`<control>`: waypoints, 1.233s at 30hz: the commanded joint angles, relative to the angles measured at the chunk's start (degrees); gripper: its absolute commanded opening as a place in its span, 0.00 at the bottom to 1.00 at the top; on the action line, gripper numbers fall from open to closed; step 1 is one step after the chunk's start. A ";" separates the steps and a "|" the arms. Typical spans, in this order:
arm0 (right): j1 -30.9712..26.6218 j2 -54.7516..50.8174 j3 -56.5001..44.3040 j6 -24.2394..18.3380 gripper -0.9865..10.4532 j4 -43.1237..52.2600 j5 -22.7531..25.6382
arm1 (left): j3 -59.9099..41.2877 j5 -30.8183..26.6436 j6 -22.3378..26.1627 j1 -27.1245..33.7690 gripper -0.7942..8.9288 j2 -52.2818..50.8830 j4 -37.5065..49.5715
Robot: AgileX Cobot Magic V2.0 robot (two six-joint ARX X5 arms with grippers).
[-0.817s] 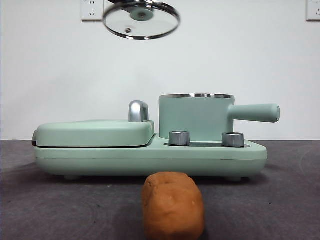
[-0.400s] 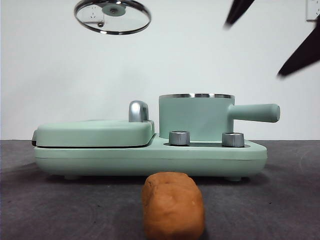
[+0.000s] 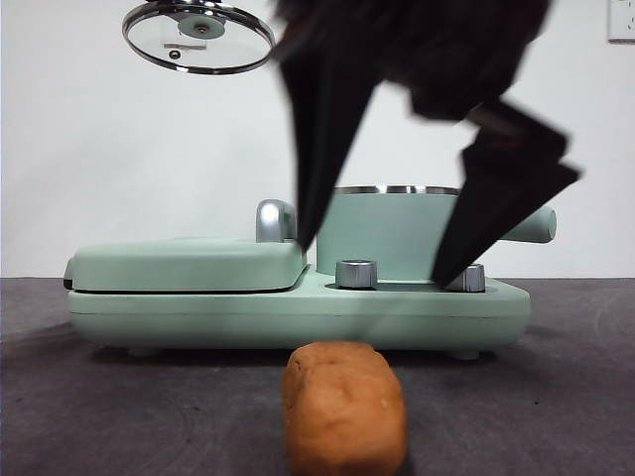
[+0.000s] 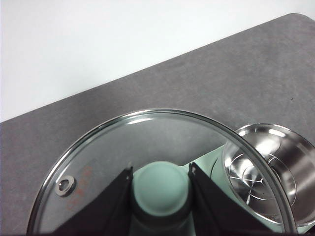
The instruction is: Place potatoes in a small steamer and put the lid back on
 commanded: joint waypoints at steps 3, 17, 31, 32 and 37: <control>1.42 9.16 5.40 -0.90 0.49 -0.76 0.28 | 1.79 0.20 0.61 0.50 0.10 0.00 1.40; 4.15 17.84 7.34 -0.87 0.21 -1.84 0.26 | 1.79 0.20 0.61 0.76 0.10 0.00 1.40; 0.11 17.79 19.10 -8.24 0.16 -14.32 0.26 | 1.79 0.20 0.63 1.09 0.10 0.00 1.05; -0.90 17.79 21.20 -8.63 0.16 -15.72 0.26 | 1.79 0.20 0.63 1.09 0.10 0.00 1.05; -6.97 17.84 30.73 -11.76 0.16 -20.22 0.26 | 1.79 0.20 0.63 1.09 0.10 0.00 1.05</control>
